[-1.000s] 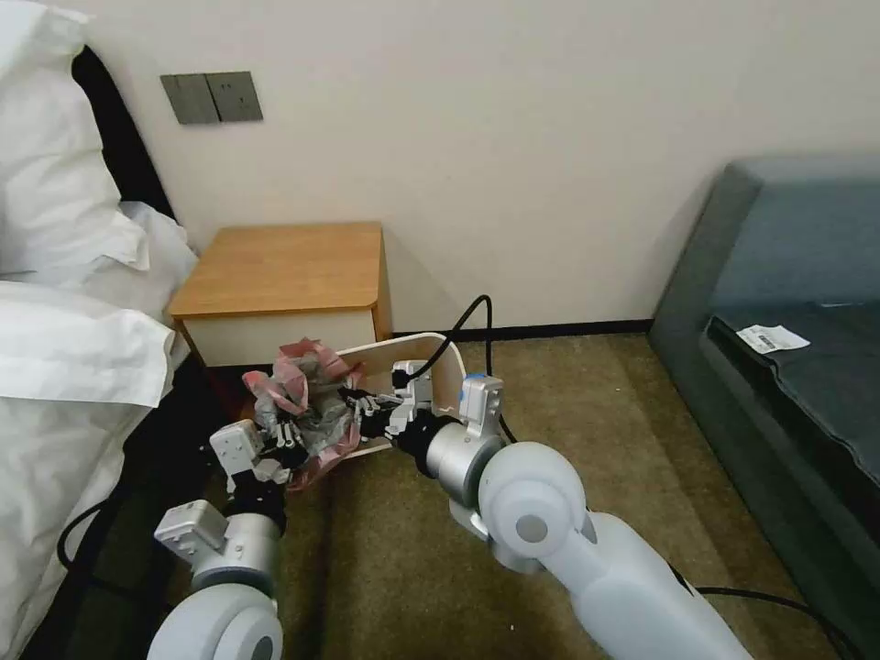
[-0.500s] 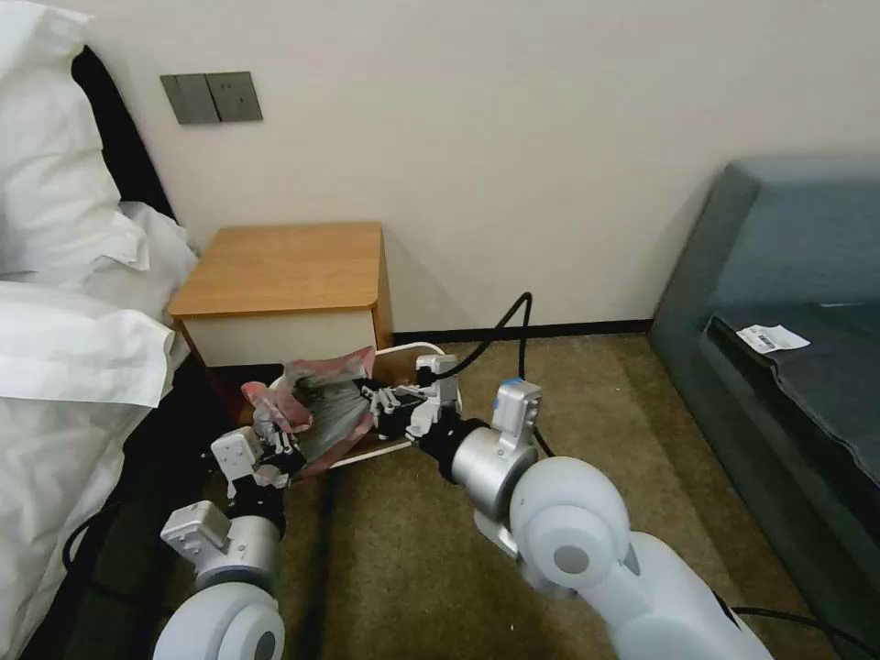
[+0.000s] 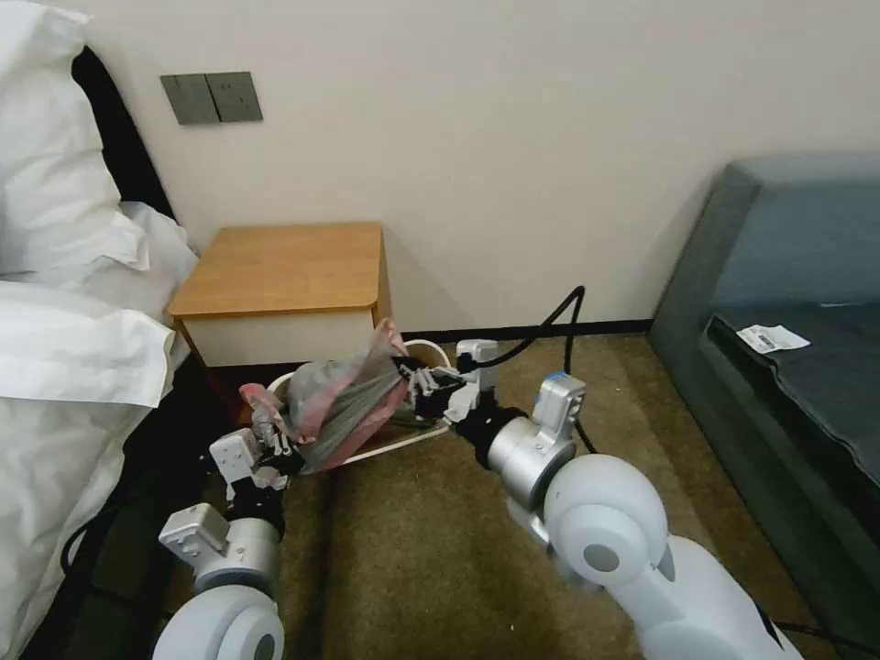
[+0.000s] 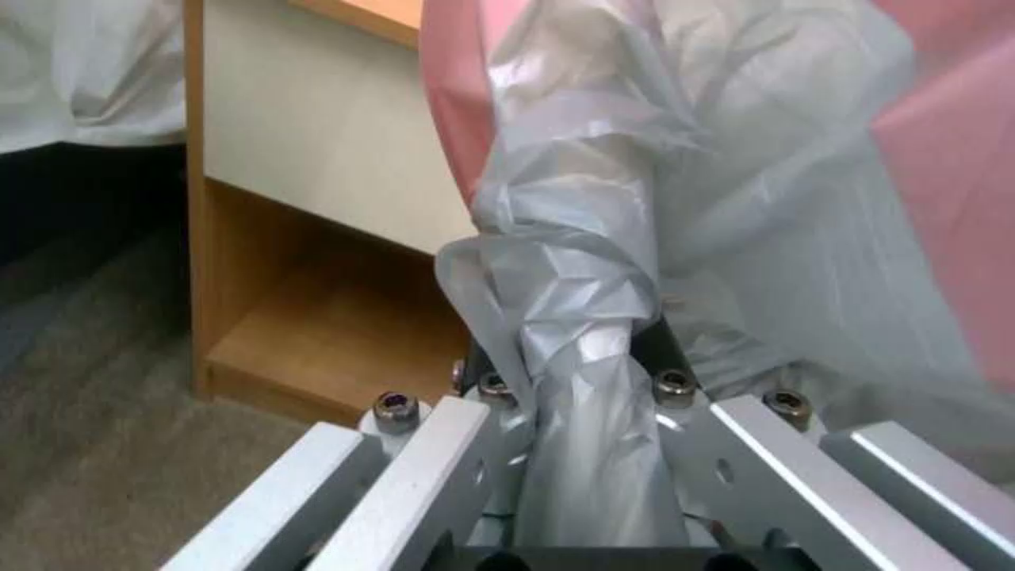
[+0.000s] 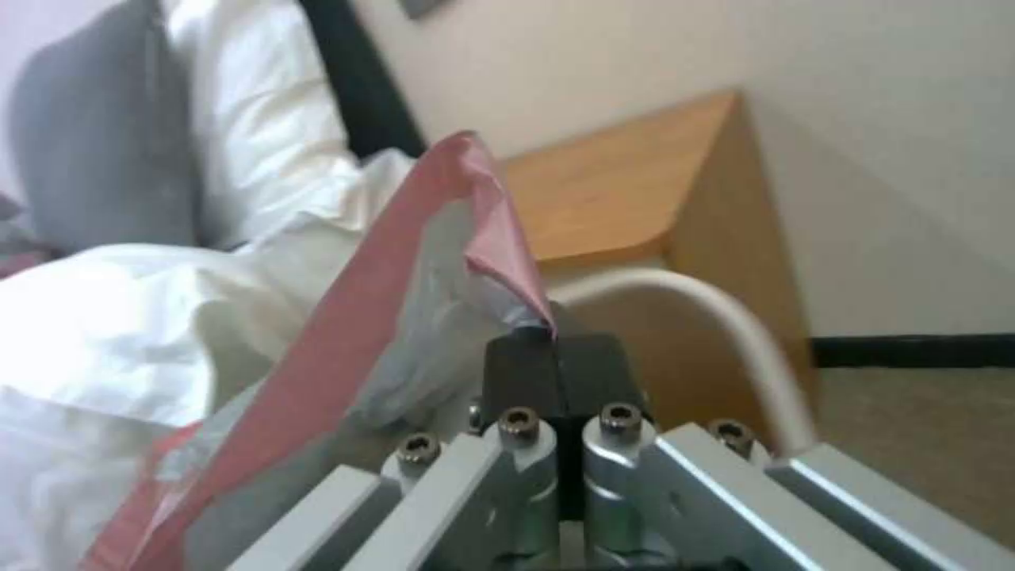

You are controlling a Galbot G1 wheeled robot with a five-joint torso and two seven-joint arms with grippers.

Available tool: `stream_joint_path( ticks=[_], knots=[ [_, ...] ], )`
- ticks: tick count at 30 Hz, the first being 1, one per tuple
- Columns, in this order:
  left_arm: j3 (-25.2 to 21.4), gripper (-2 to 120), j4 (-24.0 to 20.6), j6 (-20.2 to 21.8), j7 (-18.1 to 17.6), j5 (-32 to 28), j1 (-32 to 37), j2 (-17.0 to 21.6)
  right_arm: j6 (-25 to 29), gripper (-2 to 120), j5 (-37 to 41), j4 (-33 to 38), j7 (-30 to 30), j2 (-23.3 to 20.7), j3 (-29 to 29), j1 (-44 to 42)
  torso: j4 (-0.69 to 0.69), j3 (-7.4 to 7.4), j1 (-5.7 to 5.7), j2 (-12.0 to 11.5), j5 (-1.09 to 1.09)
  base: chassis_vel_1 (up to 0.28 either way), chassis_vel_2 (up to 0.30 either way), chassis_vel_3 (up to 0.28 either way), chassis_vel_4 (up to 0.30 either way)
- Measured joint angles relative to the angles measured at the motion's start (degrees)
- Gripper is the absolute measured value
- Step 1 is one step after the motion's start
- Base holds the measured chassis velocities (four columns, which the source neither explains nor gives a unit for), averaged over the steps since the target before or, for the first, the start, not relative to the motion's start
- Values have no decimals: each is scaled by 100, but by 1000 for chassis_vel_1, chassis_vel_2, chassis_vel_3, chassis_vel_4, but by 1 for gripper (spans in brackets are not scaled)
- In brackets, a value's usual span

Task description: Pick up the garbage bag from the table and place it over the trash can.

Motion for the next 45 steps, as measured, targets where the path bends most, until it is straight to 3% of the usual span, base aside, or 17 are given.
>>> stream_joint_path(
  ticks=[11, 13, 18, 21, 25, 27, 29, 32, 33, 35, 36, 38, 40, 45],
  knots=[
    [-37, 6, -16, -31, 3, -17, 10, 7, 46, 0, -254, 139, -180, -156, 366, -290, 0, 0, 0, 1, -1, 0, 0, 0, 0],
    [-33, 6, -9, -31, -8, -14, 0, -2, 97, 0, -654, 173, -558, -158, 429, -389, 0, 0, 0, 0, 0, 0, 0, 0, 0],
    [-82, 4, 20, -29, -35, -16, -14, 14, 216, 15, -1325, 357, -928, -222, 513, -620, 1, 0, 0, 0, 0, 0, 0, 0, 0],
    [-121, 4, 108, -2, -59, -76, -119, 48, 331, 39, -2243, 754, -1494, -520, 698, -1246, 0, 0, 0, 0, -1, 0, 0, 0, 0],
    [-121, 4, 120, 4, -61, -82, -135, 47, 316, 44, -2446, 814, -1566, -578, 772, -1409, 0, 0, 0, 0, -1, 0, 0, 0, 0],
    [-125, 4, 127, 9, -62, -87, -146, 46, 225, 59, -2660, 852, -1604, -645, 880, -1613, 0, 0, 0, 0, 0, 0, 0, 0, 0],
    [-129, 4, 127, 9, -62, -89, -149, 46, 238, 63, -2724, 852, -1638, -671, 907, -1681, 0, 0, 0, 0, 0, 0, 0, 0, 0],
    [-127, 4, 124, 11, -62, -86, -151, 50, 570, 78, -3228, 792, -2049, -727, 943, -1807, 0, 0, 0, 0, -1, 0, 0, 0, 0],
    [-127, 4, 124, 11, -62, -86, -151, 50, 570, 78, -3228, 792, -2049, -727, 943, -1807, 0, 0, 0, 0, -1, 0, 0, 0, 0],
    [-104, 4, 99, 16, -62, -62, -152, 55, 1186, 89, -4279, 593, -2357, -798, 704, -1730, 0, 0, 0, 0, -1, 0, 0, 0, 0],
    [-104, 4, 99, 16, -62, -62, -152, 55, 1186, 89, -4279, 593, -2357, -798, 704, -1730, 0, 0, 0, 0, -1, 0, 0, 0, 0],
    [-75, 4, 88, 27, -62, -40, -151, 77, 1756, 98, -5171, 319, -2586, -894, 418, -1595, 0, 0, 0, 0, 0, 0, 0, 0, 0],
    [-46, 4, 80, 38, -60, -21, -150, 98, 2128, 100, -5726, 100, -2723, -988, 143, -1413, 0, 0, 0, 0, 0, 0, 0, 0, 0],
    [-9, 4, 56, 60, -54, 1, -146, 106, 2420, 100, -6099, -157, -2977, -1116, -188, -1059, 0, 0, 0, 0, -1, 0, 0, 0, 0]
  ],
)
